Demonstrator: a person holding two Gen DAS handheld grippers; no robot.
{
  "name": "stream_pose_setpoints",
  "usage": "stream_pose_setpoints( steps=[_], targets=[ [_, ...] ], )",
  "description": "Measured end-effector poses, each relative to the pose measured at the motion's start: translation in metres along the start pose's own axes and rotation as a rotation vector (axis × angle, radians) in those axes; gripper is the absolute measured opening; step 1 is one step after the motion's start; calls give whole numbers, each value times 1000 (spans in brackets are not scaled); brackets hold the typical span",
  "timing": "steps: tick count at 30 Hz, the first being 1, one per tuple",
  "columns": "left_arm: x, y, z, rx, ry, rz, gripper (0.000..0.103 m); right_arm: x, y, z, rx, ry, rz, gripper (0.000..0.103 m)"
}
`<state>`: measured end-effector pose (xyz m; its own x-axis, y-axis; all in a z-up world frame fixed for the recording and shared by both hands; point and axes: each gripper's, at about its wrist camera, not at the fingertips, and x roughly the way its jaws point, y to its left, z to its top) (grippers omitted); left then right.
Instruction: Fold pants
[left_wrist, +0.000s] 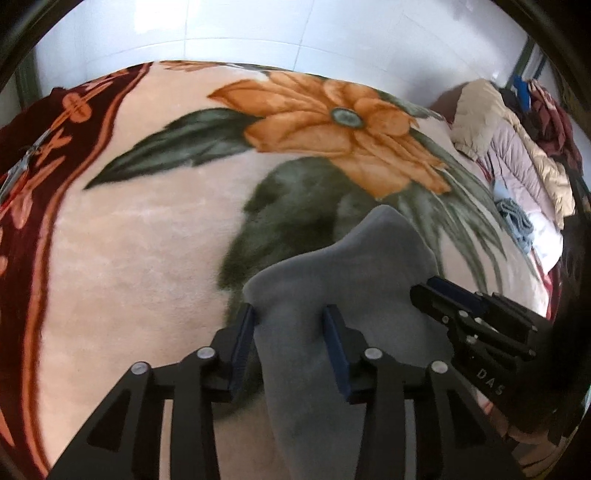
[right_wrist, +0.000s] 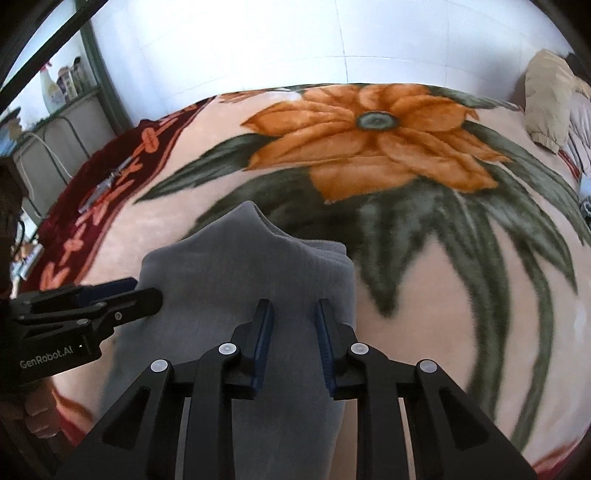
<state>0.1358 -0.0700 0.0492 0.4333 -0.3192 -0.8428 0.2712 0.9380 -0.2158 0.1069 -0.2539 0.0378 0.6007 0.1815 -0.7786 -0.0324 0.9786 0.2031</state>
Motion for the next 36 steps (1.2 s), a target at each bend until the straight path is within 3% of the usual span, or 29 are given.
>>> stream_pose_setpoints(
  steps=[3, 9, 15, 19, 23, 24, 26, 31, 36],
  targets=[
    [-20, 3, -6, -29, 6, -32, 41, -21, 5, -4, -6, -14, 22, 24],
    [-51, -2, -40, 27, 32, -50, 45, -51, 19, -35, -41, 14, 69, 24],
    [-40, -7, -80, 38, 113, -37, 47, -41, 20, -68, -38, 96, 39, 24],
    [-40, -4, -83, 20, 114, -46, 51, -48, 16, -67, -20, 86, 43, 25],
    [-45, -2, -73, 17, 83, -32, 53, -56, 2, -58, 46, 21, -14, 58],
    [-45, -1, -69, 10, 76, -28, 56, -56, -2, -57, 62, 7, -30, 61],
    [-42, 0, -62, -8, 69, -30, 59, -50, -10, -54, 86, 14, -31, 61],
    [-25, -3, -53, -13, 85, -48, 63, -18, -29, -59, 190, 94, 67, 61],
    [-13, 1, -52, -55, 93, -76, 69, -1, -44, -63, 295, 110, 178, 71]
  ],
)
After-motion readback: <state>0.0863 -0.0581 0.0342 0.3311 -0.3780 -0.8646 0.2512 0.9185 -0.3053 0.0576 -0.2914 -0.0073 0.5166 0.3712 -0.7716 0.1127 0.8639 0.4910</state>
